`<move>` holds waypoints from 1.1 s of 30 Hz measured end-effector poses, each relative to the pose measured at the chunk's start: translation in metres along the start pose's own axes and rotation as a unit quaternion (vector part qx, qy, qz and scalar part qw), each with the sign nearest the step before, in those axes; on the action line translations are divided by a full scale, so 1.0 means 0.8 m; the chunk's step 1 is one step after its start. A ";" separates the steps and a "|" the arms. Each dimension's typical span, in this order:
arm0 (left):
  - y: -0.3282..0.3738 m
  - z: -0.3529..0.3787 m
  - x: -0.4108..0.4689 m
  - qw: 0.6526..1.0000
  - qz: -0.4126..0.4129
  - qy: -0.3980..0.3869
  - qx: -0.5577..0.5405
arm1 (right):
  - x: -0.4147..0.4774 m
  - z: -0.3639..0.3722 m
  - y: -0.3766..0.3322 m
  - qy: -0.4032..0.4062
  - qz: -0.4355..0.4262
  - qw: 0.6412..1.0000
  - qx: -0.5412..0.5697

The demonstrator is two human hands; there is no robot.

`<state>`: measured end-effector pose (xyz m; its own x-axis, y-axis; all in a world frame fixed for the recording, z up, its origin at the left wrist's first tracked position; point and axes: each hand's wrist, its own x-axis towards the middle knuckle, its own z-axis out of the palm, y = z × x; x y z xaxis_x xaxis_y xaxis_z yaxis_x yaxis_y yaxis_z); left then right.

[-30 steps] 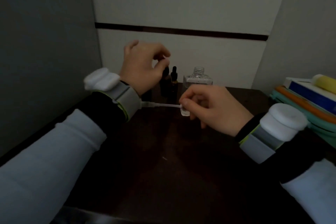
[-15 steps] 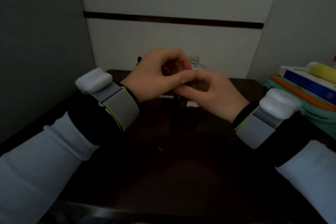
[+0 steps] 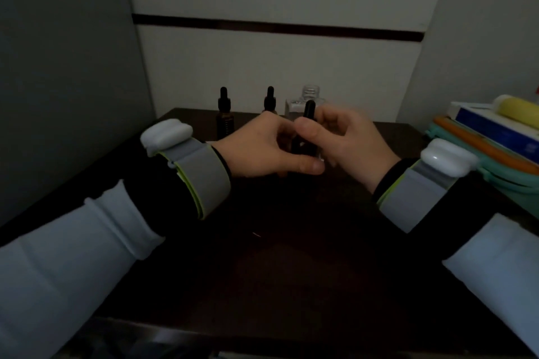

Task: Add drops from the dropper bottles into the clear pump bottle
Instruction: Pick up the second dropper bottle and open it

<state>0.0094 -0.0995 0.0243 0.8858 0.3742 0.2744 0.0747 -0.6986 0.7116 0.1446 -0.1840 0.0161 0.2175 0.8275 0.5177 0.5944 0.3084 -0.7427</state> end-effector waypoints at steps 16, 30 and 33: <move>-0.008 -0.014 -0.005 0.956 -0.058 -0.139 -0.253 | -0.007 0.004 -0.016 -0.065 0.066 0.982 0.164; -0.003 -0.019 -0.005 0.967 -0.039 -0.127 -0.216 | 0.001 -0.007 -0.011 -0.041 0.045 0.965 0.257; -0.004 -0.021 -0.006 0.970 -0.037 -0.140 -0.193 | 0.000 -0.005 -0.011 -0.043 0.029 0.975 0.215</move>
<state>-0.0024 -0.0888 0.0317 0.9784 0.1962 0.0655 0.0131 -0.3747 0.9270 0.1423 -0.1883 0.0245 0.1634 0.8799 0.4462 0.2002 0.4133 -0.8883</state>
